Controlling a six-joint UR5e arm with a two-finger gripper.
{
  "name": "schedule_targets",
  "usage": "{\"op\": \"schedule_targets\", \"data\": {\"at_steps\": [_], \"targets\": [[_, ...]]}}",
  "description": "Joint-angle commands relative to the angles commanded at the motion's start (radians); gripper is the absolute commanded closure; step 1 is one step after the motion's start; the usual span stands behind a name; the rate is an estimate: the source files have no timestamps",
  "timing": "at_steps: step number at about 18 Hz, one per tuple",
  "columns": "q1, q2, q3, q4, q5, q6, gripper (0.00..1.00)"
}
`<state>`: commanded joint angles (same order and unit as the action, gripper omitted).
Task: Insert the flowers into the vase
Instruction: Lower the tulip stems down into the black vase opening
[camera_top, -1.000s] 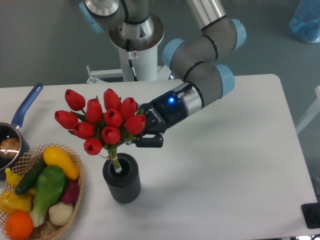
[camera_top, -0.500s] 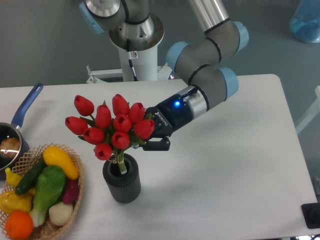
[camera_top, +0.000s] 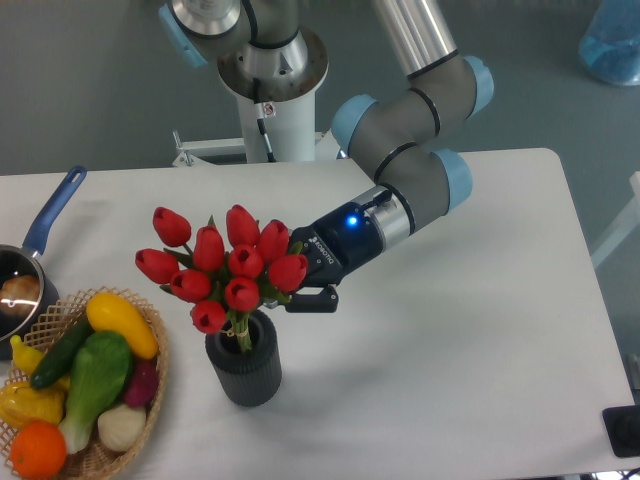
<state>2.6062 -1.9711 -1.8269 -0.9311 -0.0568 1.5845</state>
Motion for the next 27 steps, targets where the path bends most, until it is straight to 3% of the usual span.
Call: {"op": "schedule_targets", "data": {"at_steps": [9,20,27], "targets": [[0.008,-0.003,-0.038,-0.002,0.005,0.046,0.81],[0.005,-0.061,-0.046,-0.002,0.005,0.175,0.81],[0.006,-0.08,-0.048,0.0,0.014,0.18,0.81]]}}
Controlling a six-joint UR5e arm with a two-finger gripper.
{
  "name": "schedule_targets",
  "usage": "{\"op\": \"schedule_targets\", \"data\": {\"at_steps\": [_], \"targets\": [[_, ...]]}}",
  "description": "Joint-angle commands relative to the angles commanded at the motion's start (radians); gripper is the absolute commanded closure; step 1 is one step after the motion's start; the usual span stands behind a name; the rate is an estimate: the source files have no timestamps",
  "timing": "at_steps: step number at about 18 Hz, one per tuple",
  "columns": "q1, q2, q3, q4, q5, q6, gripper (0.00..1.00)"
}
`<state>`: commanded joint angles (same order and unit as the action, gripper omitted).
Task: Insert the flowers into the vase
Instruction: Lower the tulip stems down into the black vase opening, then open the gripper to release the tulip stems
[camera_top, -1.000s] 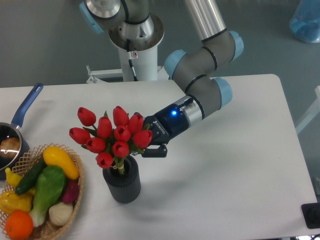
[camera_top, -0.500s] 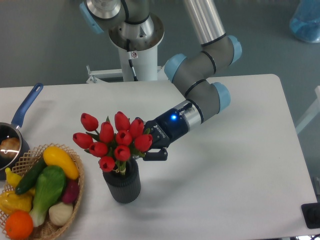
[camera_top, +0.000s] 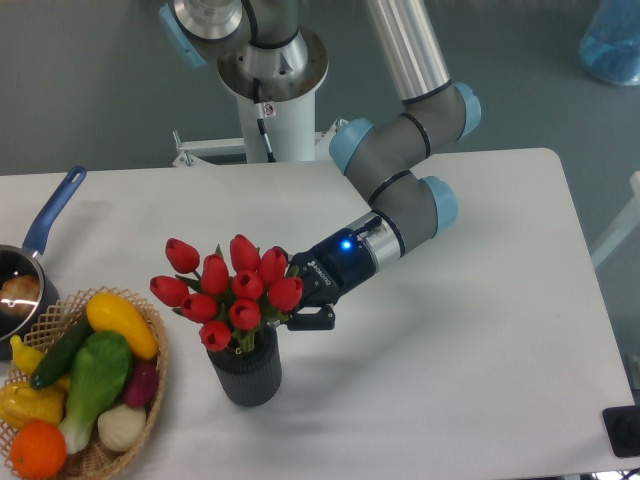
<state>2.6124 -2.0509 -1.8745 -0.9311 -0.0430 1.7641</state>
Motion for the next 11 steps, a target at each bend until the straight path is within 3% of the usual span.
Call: {"op": "schedule_targets", "data": {"at_steps": [8,10,11], "targets": [[0.0,-0.009,0.0,0.003,0.002,0.017,0.75],[0.0,-0.009,0.0,0.002,0.002,0.026,0.65],[0.0,-0.009,0.0,0.002,0.002,0.031,0.65]]}}
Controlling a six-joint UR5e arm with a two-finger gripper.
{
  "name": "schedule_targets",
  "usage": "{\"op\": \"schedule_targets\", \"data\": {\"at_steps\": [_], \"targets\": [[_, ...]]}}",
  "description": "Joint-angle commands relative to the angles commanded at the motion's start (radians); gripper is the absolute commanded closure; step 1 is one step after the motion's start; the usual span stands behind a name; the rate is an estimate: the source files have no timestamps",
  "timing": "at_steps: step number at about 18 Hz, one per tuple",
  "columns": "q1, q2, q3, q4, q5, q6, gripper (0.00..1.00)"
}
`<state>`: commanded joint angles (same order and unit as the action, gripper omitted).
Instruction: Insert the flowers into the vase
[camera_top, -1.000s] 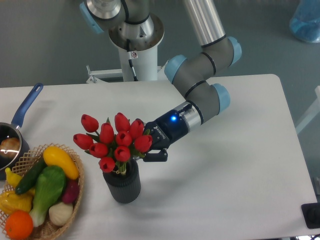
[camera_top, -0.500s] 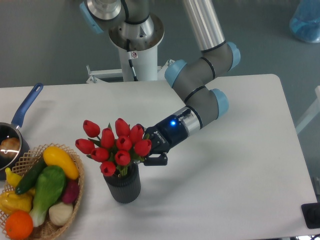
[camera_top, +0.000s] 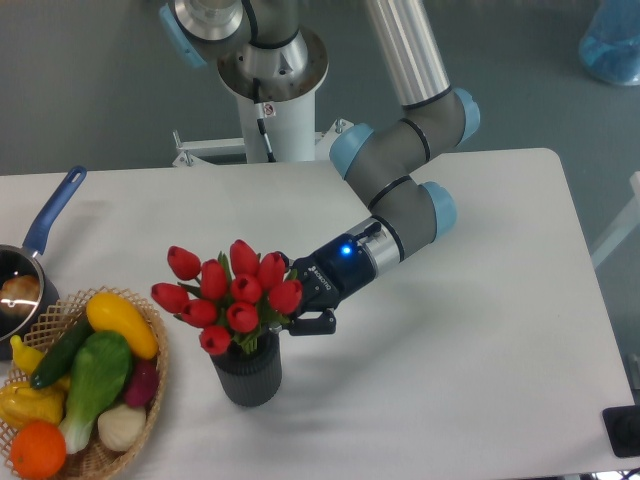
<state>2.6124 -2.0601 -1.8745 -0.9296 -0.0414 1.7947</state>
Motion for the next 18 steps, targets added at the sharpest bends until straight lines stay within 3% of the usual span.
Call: {"op": "schedule_targets", "data": {"at_steps": [9,13,18], "targets": [[0.0,-0.008,0.0,0.002,0.0,0.003,0.48],[-0.002,-0.014,0.0,0.0,0.0,0.058,0.12],[0.003,-0.012,0.002,0.002,0.0,0.058,0.0]]}}
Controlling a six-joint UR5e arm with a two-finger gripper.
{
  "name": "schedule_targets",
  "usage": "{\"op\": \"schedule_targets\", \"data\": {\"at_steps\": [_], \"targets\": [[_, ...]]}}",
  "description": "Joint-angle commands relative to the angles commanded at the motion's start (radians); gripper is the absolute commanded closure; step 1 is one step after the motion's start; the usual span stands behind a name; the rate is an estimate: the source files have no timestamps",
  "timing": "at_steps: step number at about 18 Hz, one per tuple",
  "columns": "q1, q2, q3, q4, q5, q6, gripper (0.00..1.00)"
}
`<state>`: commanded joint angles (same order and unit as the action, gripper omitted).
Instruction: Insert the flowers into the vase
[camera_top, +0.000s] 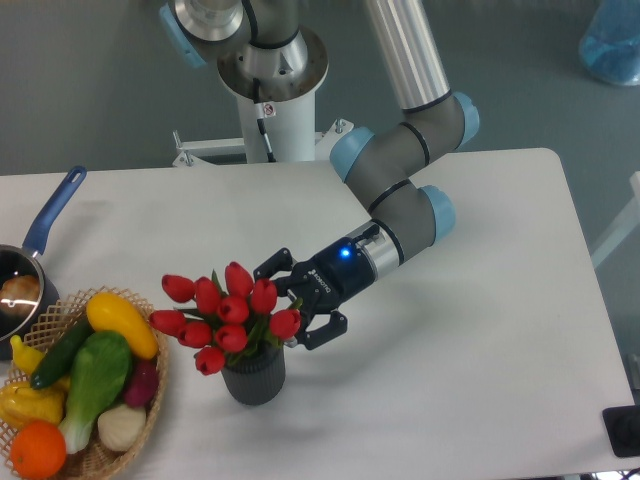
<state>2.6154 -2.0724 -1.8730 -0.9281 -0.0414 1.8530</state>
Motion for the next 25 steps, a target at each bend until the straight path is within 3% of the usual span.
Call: {"op": "schedule_targets", "data": {"at_steps": [3,7,10,18,25], "targets": [[0.014,0.011,0.002,-0.002,0.024,-0.002,0.0],[0.035,0.072,0.012,-0.003,0.213,-0.053,0.0],[0.064,0.107,0.023,-0.003,0.245,-0.133,0.0],[0.126,0.179,0.037,0.0,0.455,-0.14,0.0],[0.273,0.268,0.086,-0.005,0.722,-0.193,0.0]]}}
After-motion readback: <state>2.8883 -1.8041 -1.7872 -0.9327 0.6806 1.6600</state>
